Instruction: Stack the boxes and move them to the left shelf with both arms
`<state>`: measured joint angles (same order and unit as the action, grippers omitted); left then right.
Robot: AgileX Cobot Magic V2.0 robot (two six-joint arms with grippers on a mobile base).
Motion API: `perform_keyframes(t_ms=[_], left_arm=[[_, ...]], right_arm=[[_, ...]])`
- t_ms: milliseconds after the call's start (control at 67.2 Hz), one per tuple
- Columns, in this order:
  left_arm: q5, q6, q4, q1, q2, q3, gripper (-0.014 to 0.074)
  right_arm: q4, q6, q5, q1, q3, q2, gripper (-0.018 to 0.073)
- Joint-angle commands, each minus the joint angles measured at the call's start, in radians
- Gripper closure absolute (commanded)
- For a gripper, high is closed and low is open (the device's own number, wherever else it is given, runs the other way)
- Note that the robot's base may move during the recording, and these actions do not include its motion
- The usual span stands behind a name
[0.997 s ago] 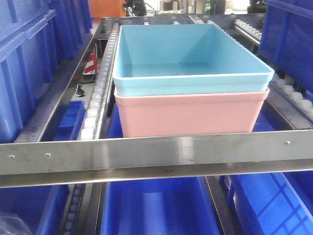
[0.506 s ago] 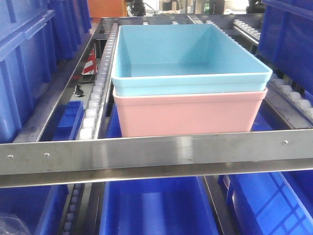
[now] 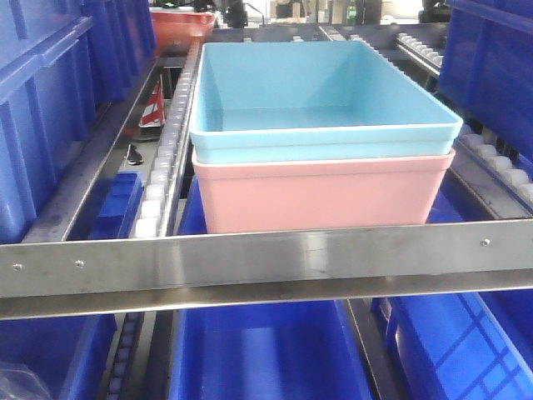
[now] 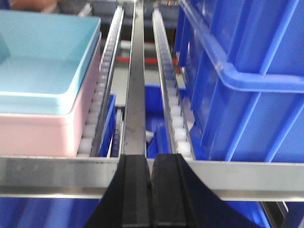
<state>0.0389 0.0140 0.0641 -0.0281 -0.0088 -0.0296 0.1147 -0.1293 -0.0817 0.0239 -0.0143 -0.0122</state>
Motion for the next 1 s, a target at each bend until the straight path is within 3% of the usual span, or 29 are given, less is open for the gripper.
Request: perform_keyframes(t_ms=[0,982], left_arm=[[0.09,0.001,-0.002,-0.002,-0.02,0.004,0.0599],[0.09,0.001,-0.002,-0.002,-0.018,0.004,0.0599]], right_arm=[[-0.006,-0.011,0.099,-0.007,0.007,0.043,0.0504],[-0.006,-0.011,0.096,-0.007,0.009,0.042,0.0504]])
